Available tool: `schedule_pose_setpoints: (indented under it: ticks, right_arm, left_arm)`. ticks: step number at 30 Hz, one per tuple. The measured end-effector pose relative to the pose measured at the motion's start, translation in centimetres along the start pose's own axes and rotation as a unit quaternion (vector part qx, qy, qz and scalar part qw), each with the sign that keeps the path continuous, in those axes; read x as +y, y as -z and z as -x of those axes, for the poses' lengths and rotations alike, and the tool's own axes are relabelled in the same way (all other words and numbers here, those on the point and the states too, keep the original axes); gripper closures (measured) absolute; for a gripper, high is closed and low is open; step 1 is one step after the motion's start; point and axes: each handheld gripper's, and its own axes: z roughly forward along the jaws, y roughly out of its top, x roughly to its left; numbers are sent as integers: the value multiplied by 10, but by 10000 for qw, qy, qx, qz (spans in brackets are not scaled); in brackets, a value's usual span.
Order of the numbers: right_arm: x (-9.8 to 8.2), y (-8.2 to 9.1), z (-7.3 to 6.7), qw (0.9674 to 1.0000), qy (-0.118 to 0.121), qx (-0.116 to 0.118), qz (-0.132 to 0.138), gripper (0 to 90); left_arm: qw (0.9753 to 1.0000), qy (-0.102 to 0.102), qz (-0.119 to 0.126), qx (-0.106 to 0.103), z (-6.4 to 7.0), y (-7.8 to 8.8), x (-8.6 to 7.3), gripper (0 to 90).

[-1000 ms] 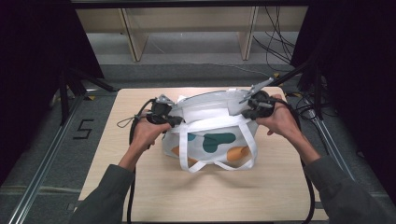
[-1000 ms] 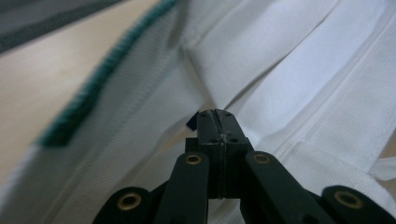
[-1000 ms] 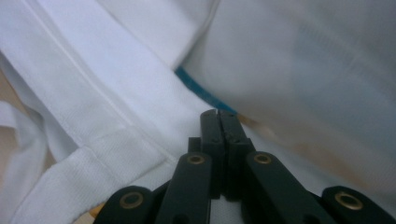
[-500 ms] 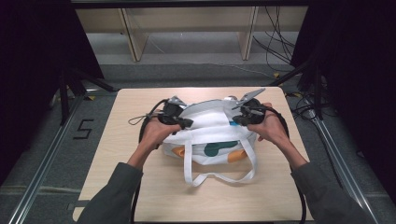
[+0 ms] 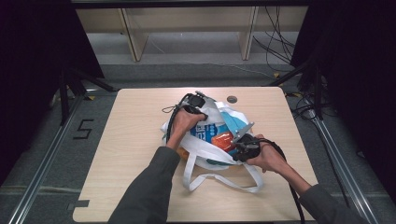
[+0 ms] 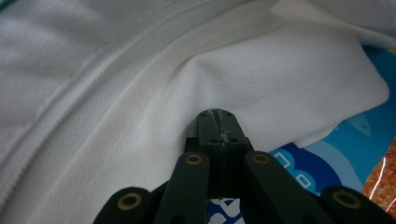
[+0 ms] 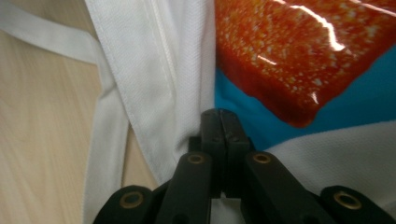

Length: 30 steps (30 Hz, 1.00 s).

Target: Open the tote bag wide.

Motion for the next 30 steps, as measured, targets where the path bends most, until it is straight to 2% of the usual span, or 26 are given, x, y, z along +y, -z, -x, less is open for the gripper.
schedule_pose_setpoints:
  ticks: [1, 2, 3, 4, 5, 6, 7, 8, 9, 10, 11, 12, 13, 14, 15, 16, 18, 19, 20, 21, 22, 23, 26, 27, 29, 30]
  right_arm:
    - [1, 5, 2, 9999, -31, 63, 87, 900]
    - [3, 9, 1, 9998, -112, 29, 132, 900]
    - [8, 14, 5, 9995, 112, 7, 297, 900]
    - [13, 20, 3, 9991, -69, 28, 424, 900]
    - [21, 25, 5, 9970, -52, -120, 758, 900]
    - [30, 31, 8, 9950, 10, -231, 967, 900]
    - [30, 31, 8, 9950, 10, -231, 967, 900]
    - [42, 34, 10, 9937, 82, -402, 1043, 900]
    - [63, 33, 14, 9935, 123, -507, 1015, 900]
    - [63, 33, 14, 9935, 123, -507, 1015, 900]
    - [82, 22, 23, 9945, 176, -573, 854, 900]
    - [89, 13, 29, 9948, 267, -725, 661, 900]
    - [94, 7, 33, 9947, 282, -892, 423, 900]
    - [94, 7, 33, 9947, 282, -892, 423, 900]
    - [105, -10, 47, 9900, 268, -1379, 143, 900]
    - [110, -14, 56, 9886, 140, -1490, 184, 900]
    - [116, -18, 74, 9868, -140, -1591, 263, 900]
    - [118, -20, 85, 9833, -269, -1787, 213, 900]
    - [118, -20, 85, 9833, -269, -1787, 213, 900]
    - [118, -25, 93, 9818, -468, -1840, 44, 900]
    - [114, -33, 105, 9809, -645, -1830, -111, 900]
    - [106, -43, 114, 9787, -961, -1802, -205, 900]
    - [104, -45, 116, 9779, -1120, -1753, -223, 900]
    - [107, -35, 115, 9793, -1048, -1727, -114, 900]
    - [105, -20, 114, 9812, -1110, -1576, 119, 899]
    - [105, -20, 114, 9812, -1110, -1576, 119, 899]
  left_arm:
    - [10000, -63, 58, 32, 3, 3, -2, 896]
    - [9996, -232, 116, 78, 8, 7, -3, 896]
    - [9991, -413, 86, 55, 12, 13, -5, 896]
    - [9991, -413, 86, 55, 12, 13, -5, 896]
    - [9980, -607, 178, -76, 17, 24, -8, 896]
    - [9980, -607, 178, -76, 17, 24, -8, 896]
    - [9973, -706, 176, -122, 19, 30, -11, 896]
    - [9967, -782, 107, -167, 20, 33, -15, 896]
    - [9959, -896, -4, -147, 21, 34, -24, 895]
    - [9959, -896, -4, -147, 21, 34, -24, 895]
    - [9947, -999, -162, -173, 20, 35, -31, 895]
    - [9927, -1113, -378, -277, 19, 35, -44, 895]
    - [9926, -1073, -448, -357, 20, 34, -52, 895]
    - [9926, -1073, -448, -357, 20, 34, -52, 895]
    - [9905, -1135, -543, -561, 22, 35, -72, 895]
    - [9905, -1135, -543, -561, 22, 35, -72, 895]
    - [9877, -1195, -705, -725, 30, 37, -94, 895]
    - [9873, -1132, -765, -811, 33, 36, -102, 895]
    - [9873, -1132, -765, -811, 33, 36, -102, 895]
    - [9877, -1129, -724, -808, 37, 35, -110, 895]
    - [9859, -1329, -667, -763, 38, 35, -112, 895]
    - [9855, -1375, -664, -745, 39, 35, -111, 895]
    - [9854, -1356, -683, -771, 38, 37, -108, 895]
    - [9862, -1370, -556, -742, 36, 43, -103, 894]
    - [9870, -1394, -367, -714, 32, 53, -92, 892]
    - [9870, -1394, -367, -714, 32, 53, -92, 892]
